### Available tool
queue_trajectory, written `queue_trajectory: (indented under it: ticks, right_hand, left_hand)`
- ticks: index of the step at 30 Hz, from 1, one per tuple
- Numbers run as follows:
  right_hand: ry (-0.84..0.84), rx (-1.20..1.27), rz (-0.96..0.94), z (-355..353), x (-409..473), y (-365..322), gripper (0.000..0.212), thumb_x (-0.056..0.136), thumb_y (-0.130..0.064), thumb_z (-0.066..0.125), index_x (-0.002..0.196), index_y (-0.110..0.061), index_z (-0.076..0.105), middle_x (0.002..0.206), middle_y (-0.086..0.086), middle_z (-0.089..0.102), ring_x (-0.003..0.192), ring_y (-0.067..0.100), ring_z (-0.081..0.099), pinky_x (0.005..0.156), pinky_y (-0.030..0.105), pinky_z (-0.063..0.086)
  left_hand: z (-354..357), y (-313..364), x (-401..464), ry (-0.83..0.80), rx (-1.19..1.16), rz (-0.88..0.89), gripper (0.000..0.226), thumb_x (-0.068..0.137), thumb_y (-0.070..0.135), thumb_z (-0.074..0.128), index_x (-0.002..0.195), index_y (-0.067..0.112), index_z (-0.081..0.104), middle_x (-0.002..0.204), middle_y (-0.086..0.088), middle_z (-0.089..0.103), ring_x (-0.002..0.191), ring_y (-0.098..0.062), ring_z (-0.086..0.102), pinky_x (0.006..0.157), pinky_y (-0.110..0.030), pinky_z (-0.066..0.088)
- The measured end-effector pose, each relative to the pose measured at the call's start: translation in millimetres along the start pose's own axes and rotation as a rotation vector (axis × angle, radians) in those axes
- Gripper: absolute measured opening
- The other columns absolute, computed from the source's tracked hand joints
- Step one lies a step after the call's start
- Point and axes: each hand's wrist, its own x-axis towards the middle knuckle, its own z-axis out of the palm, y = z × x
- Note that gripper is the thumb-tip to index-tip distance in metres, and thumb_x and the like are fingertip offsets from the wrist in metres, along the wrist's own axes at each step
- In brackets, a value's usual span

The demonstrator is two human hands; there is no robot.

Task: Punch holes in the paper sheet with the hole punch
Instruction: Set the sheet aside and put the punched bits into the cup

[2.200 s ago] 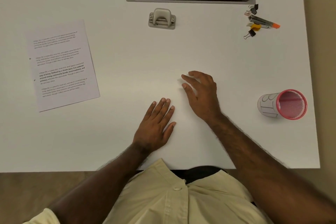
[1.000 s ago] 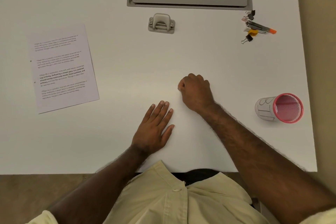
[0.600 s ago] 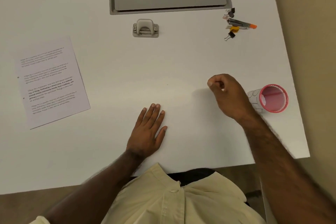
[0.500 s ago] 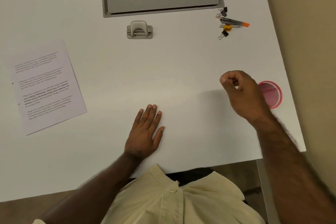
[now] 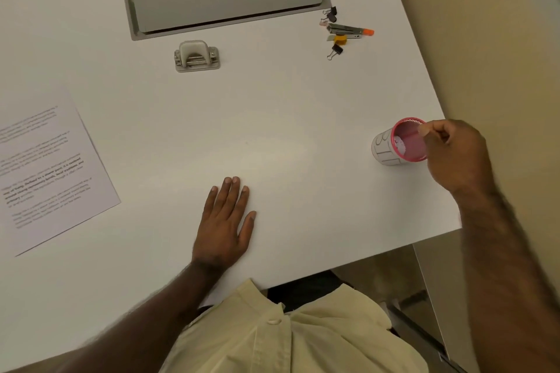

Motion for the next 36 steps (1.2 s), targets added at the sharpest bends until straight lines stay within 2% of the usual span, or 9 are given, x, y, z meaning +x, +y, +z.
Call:
queue_trajectory:
  ticks: [9,15,17,20,22,26,31,34,36]
  right_hand:
    - [0.125,-0.009,0.023,-4.7,-0.1,1.2,0.015,0.097,-0.019,0.069,0.105,-0.013,0.08,0.102,0.008,0.08,0.086,0.02,0.067,0.085,0.03,0.053]
    - [0.141,0.026,0.01,-3.4,-3.3,-7.0,0.014,0.093,-0.018,0.078,0.105,-0.01,0.077,0.098,0.009,0.079,0.083,0.02,0.069,0.085,0.033,0.059]
    - [0.107,0.058,-0.017,-1.7,-4.5,-12.4,0.015,0.093,-0.014,0.076,0.108,-0.011,0.079,0.099,0.007,0.079,0.082,0.012,0.068,0.079,0.023,0.057]
    - [0.047,0.15,-0.056,3.9,-4.9,-23.3,0.018,0.091,-0.012,0.075,0.108,-0.016,0.08,0.092,-0.005,0.076,0.073,-0.013,0.065,0.067,0.0,0.049]
    - [0.0,0.214,-0.091,10.1,-4.0,-32.8,0.019,0.09,-0.011,0.078,0.107,-0.02,0.079,0.087,-0.012,0.074,0.07,-0.012,0.066,0.068,0.001,0.05]
    - [-0.146,0.346,-0.12,24.7,1.4,-53.5,0.023,0.088,-0.011,0.082,0.108,-0.022,0.077,0.093,-0.001,0.079,0.082,0.012,0.07,0.084,0.026,0.058]
    - [-0.282,0.414,-0.175,60.6,1.4,-78.4,0.022,0.086,-0.013,0.086,0.106,-0.018,0.081,0.09,-0.008,0.08,0.075,-0.004,0.069,0.076,0.009,0.053]
    - [-0.385,0.34,-0.203,94.7,-1.9,-97.9,0.014,0.086,-0.016,0.087,0.099,-0.018,0.083,0.088,-0.008,0.079,0.072,-0.004,0.066,0.075,0.01,0.051]
    - [-0.443,0.299,-0.226,117.3,-3.8,-111.2,0.012,0.086,-0.019,0.088,0.096,-0.018,0.083,0.089,-0.007,0.079,0.077,0.004,0.067,0.077,0.015,0.053]
  left_hand:
    - [-2.9,1.4,0.8,-0.013,0.003,-0.009,0.062,0.111,0.04,0.038,0.164,0.008,0.035,0.175,-0.013,0.026,0.165,-0.03,0.018,0.134,-0.051,0.017]
    - [0.0,-0.1,0.2,-0.017,0.009,-0.01,0.063,0.111,0.041,0.038,0.166,0.009,0.033,0.176,-0.012,0.023,0.166,-0.028,0.016,0.135,-0.049,0.014]
    - [0.6,-0.9,-0.3,-0.017,0.009,-0.01,0.063,0.111,0.04,0.039,0.165,0.009,0.033,0.176,-0.012,0.024,0.166,-0.029,0.016,0.134,-0.051,0.016]
    - [1.8,-1.3,-0.6,-0.015,0.006,-0.01,0.063,0.112,0.041,0.039,0.165,0.009,0.034,0.176,-0.012,0.024,0.166,-0.029,0.017,0.133,-0.052,0.018]
    - [2.0,-1.2,-0.2,-0.022,0.007,-0.014,0.063,0.112,0.042,0.038,0.166,0.009,0.033,0.176,-0.012,0.023,0.166,-0.028,0.015,0.134,-0.051,0.017]
    - [1.0,-1.2,-0.5,-0.007,0.004,-0.015,0.062,0.111,0.04,0.042,0.165,0.009,0.034,0.176,-0.012,0.025,0.166,-0.028,0.017,0.133,-0.051,0.018]
    - [0.1,-0.2,-0.4,0.004,-0.001,-0.014,0.061,0.111,0.037,0.046,0.163,0.008,0.038,0.174,-0.013,0.029,0.164,-0.029,0.022,0.132,-0.053,0.023]
    - [-0.4,-0.1,0.3,0.008,-0.008,-0.02,0.061,0.111,0.038,0.047,0.163,0.007,0.039,0.174,-0.013,0.03,0.164,-0.028,0.022,0.132,-0.052,0.023]
    - [-0.9,0.1,-0.1,0.005,-0.016,-0.022,0.061,0.11,0.038,0.048,0.163,0.007,0.039,0.174,-0.013,0.029,0.164,-0.028,0.022,0.132,-0.053,0.024]
